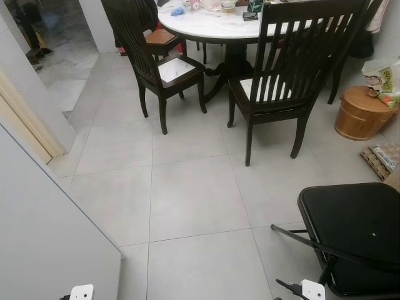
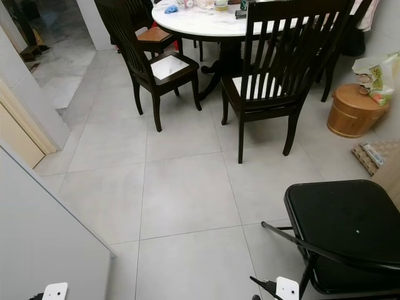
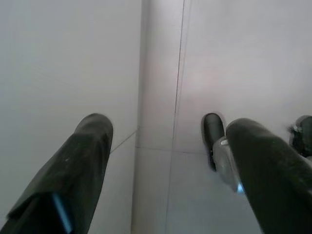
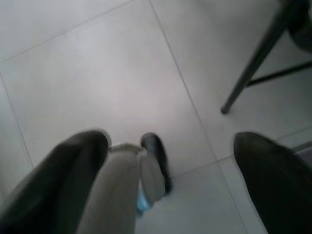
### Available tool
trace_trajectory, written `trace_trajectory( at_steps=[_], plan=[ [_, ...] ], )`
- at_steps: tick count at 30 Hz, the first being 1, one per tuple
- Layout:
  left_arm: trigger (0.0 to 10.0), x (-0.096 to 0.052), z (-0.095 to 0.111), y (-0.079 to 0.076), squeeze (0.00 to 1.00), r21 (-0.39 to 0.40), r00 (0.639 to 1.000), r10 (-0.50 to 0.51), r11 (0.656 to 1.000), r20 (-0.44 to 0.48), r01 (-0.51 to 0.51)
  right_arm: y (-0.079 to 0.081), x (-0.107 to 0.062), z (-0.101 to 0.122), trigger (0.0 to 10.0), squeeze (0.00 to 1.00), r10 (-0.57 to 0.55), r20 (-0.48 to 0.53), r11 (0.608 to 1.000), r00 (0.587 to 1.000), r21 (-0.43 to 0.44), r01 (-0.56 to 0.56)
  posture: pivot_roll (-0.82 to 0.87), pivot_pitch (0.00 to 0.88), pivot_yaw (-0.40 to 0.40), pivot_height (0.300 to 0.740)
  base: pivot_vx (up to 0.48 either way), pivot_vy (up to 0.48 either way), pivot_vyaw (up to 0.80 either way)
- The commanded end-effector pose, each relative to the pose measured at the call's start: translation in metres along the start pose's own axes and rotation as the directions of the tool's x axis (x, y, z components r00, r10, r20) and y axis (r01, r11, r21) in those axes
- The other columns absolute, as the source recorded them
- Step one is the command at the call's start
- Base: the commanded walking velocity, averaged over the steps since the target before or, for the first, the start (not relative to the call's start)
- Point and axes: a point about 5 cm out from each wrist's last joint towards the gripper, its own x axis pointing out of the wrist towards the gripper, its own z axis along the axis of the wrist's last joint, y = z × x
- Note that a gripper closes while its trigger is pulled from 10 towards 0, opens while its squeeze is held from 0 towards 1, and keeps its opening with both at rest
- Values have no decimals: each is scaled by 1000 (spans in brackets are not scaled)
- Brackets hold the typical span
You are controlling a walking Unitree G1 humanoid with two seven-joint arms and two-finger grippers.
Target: Restocking fridge
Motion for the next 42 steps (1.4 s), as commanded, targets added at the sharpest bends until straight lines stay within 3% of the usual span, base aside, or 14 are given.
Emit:
trace_trajectory(
  at_steps=[1, 14, 25, 29, 42],
  plan=[
    [10000, 5, 25, -52, 0, -1, 995, -92, 996, 35, 92, 55, 6, 35, 10000, 0, 149, 75, 985, 986, -103, -141, 18, 0, -65, 740, 0, 0, 0],
    [10000, 5, 25, -52, 0, 4, 996, -79, 997, 28, 79, 57, 6, 35, 10000, 0, 157, 71, 980, 985, -131, -147, 14, 0, -60, 740, 0, 0, 0],
    [10000, 5, 29, -47, 0, 22, 997, -63, 998, 39, 62, 60, 6, 36, 10000, 0, 141, 73, 986, 987, -102, -133, 16, 0, -49, 740, 0, 0, 0],
    [10000, 5, 29, -49, 0, -6, 998, -58, 998, 37, 59, 59, 6, 38, 10000, 0, 146, 76, 982, 986, -131, -135, 21, 0, -56, 740, 0, 0, 0],
    [10000, 5, 29, -50, 0, -11, 997, -66, 998, 35, 66, 59, 6, 40, 10000, 0, 156, 84, 979, 984, -145, -143, 30, 0, -60, 740, 0, 0, 779]
  ],
)
